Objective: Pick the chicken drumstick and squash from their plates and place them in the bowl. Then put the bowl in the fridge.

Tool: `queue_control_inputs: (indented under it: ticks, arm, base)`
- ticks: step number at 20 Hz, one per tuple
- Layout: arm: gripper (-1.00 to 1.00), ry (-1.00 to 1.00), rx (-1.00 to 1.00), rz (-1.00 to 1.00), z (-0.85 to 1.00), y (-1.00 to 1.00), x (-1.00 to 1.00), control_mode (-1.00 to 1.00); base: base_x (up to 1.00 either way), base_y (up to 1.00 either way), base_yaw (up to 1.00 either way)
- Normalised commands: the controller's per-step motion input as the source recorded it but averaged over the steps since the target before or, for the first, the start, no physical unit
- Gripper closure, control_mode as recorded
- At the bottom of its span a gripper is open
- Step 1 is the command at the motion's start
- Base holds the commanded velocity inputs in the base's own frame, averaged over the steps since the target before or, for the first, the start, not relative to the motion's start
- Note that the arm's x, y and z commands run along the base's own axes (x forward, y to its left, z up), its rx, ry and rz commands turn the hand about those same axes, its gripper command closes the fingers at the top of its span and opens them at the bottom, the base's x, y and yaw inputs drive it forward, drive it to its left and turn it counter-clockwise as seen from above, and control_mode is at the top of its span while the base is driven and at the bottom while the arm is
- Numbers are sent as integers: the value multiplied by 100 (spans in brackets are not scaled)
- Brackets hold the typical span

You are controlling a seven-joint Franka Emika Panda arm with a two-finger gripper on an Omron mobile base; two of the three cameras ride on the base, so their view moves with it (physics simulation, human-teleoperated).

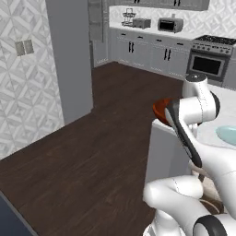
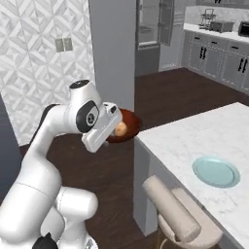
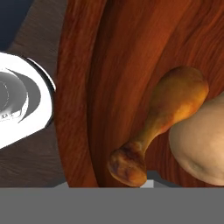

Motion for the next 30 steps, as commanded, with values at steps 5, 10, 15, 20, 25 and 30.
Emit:
queue_control_inputs:
  ticks: [5, 10, 15, 20, 25, 30]
  arm:
    - [100, 0, 0, 0, 0, 0, 0, 100]
    - [100, 0, 0, 0, 0, 0, 0, 100]
    - [100, 0, 0, 0, 0, 0, 0, 100]
    - [100, 0, 0, 0, 0, 0, 0, 100]
    - [100, 0, 0, 0, 0, 0, 0, 100]
    - [100, 0, 0, 0, 0, 0, 0, 100]
  base:
    - [100, 100, 11]
    - [100, 100, 2]
    - [100, 78, -5]
    - [100, 45, -32]
    - [100, 54, -49]
    - [100, 44, -46]
